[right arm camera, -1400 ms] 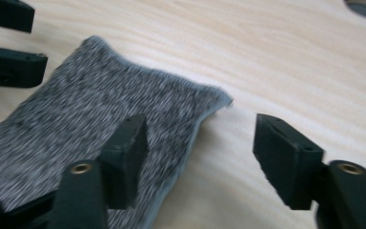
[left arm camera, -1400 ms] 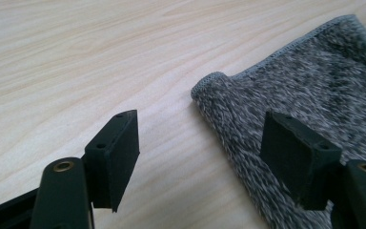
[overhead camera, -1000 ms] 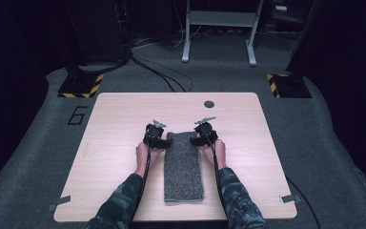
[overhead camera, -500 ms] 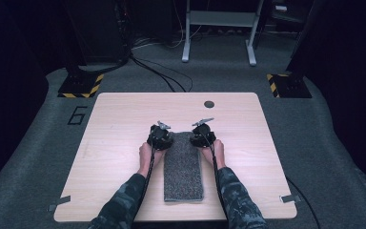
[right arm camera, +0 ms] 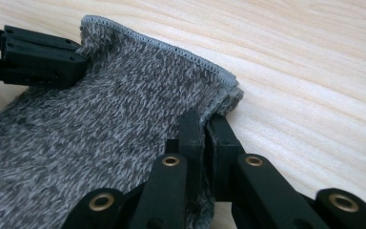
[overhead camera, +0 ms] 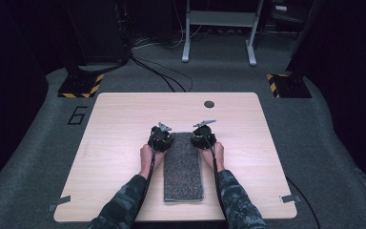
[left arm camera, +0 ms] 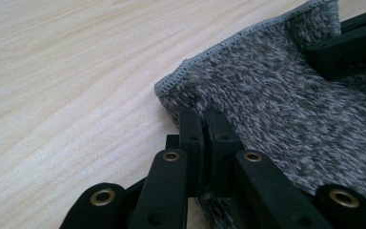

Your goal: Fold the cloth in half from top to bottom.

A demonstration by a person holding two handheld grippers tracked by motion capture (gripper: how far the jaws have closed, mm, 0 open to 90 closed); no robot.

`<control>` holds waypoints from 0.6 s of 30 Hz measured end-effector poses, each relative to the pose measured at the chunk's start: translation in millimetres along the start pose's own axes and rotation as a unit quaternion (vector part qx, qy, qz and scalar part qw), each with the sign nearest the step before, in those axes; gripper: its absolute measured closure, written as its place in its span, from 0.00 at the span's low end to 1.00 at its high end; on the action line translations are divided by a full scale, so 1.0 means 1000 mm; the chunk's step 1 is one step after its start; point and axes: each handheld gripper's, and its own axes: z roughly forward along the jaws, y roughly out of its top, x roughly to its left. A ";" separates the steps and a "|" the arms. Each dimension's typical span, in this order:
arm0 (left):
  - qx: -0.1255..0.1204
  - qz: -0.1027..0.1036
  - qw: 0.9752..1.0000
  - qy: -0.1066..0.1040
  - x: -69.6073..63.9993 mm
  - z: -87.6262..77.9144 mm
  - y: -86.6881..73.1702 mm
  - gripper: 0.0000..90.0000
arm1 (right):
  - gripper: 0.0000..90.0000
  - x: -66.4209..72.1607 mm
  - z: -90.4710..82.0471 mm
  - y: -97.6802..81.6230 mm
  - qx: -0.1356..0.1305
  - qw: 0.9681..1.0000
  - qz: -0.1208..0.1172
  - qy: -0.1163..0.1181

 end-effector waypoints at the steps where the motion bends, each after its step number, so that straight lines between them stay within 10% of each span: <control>1: -0.002 -0.003 1.000 0.000 0.000 -0.001 0.000 0.96 | 0.96 0.000 -0.001 -0.001 -0.001 1.000 0.002 -0.001; 18: -0.074 0.012 0.997 0.007 -0.004 -0.031 0.014 0.96 | 0.96 0.000 -0.036 0.009 -0.066 0.997 -0.023 -0.013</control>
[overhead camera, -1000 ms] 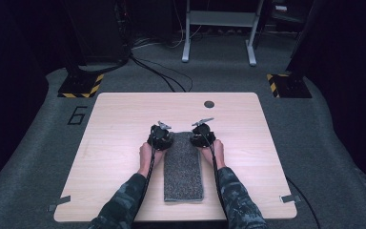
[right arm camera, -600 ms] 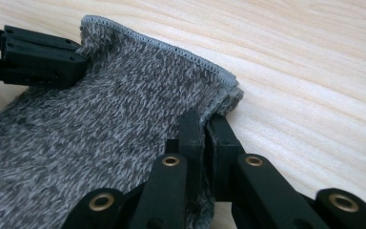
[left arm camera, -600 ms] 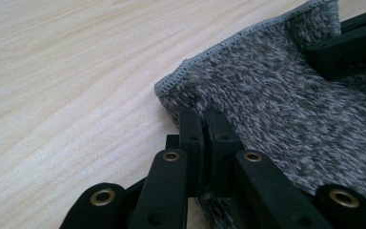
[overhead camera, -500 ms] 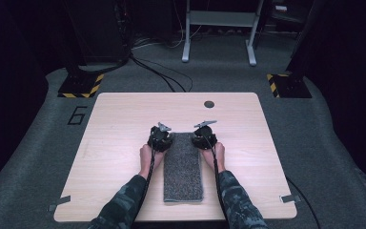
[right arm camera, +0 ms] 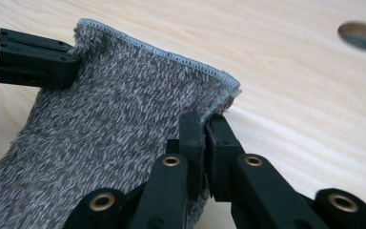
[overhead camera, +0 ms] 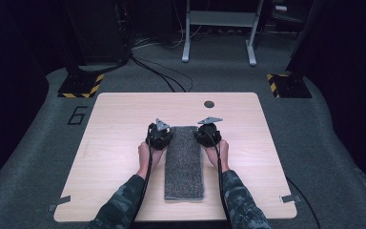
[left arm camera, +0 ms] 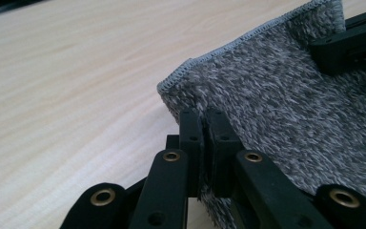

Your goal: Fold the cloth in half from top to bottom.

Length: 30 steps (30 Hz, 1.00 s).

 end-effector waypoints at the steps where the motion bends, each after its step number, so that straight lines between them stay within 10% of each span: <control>1: -0.001 0.003 1.000 0.000 0.000 -0.001 0.001 0.96 | 0.96 0.001 -0.002 0.003 -0.001 1.000 -0.001 -0.003; 18: -0.054 0.038 0.998 0.018 0.013 -0.024 0.035 0.96 | 0.96 0.001 -0.024 0.040 -0.062 0.997 -0.035 -0.014; 30: -0.071 0.036 0.997 -0.012 0.003 -0.039 0.025 0.96 | 0.96 0.005 -0.045 0.022 -0.087 0.995 -0.042 0.003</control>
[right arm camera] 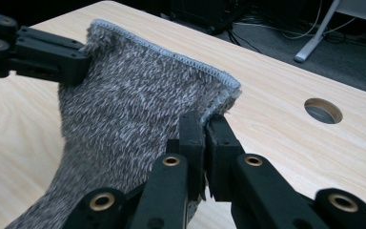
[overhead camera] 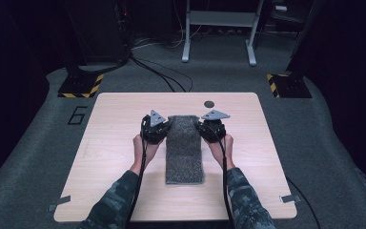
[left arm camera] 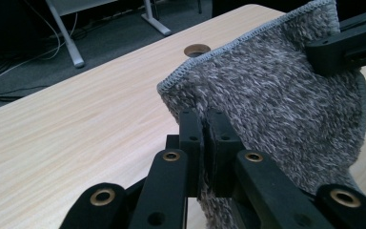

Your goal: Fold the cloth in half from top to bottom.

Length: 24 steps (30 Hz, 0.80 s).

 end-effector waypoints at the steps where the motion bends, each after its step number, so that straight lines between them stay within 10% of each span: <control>1: 0.001 0.001 1.000 -0.001 -0.002 0.000 -0.002 0.96 | 0.96 0.001 -0.004 -0.003 -0.002 1.000 0.001 0.002; 24: 0.004 0.013 1.000 -0.026 -0.023 -0.022 -0.027 0.95 | 0.96 0.019 -0.025 -0.036 -0.012 0.999 -0.024 0.022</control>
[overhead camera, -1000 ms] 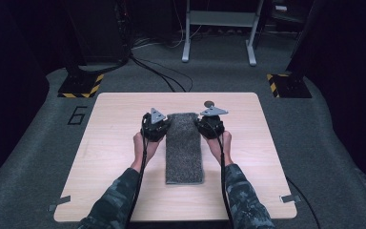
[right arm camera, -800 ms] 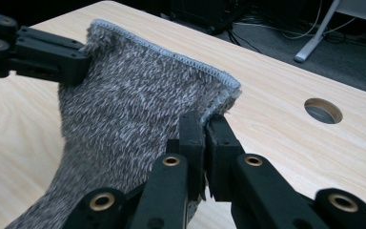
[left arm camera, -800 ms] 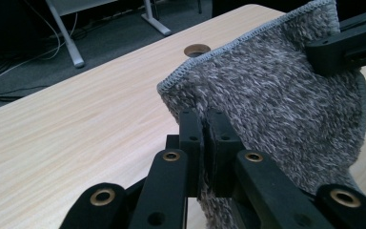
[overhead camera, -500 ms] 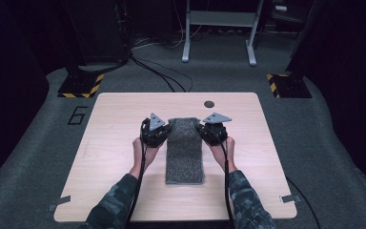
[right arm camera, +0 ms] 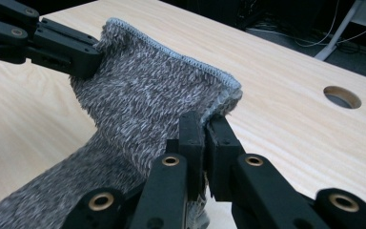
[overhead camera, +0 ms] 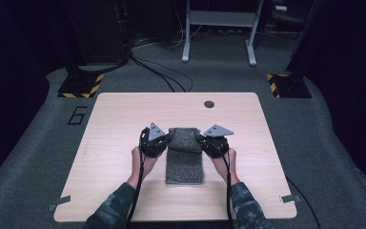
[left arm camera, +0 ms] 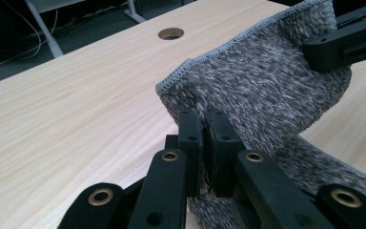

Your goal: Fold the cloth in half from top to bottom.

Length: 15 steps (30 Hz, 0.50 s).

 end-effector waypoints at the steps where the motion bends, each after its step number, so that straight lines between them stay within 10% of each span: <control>1: -0.001 -0.001 1.000 -0.001 -0.001 0.000 -0.001 0.95 | 0.96 0.000 -0.001 -0.002 0.000 1.000 -0.002 0.001; 15: 0.021 0.003 1.000 -0.014 -0.017 -0.006 -0.021 0.94 | 0.96 0.013 -0.012 -0.027 0.002 1.000 -0.010 0.013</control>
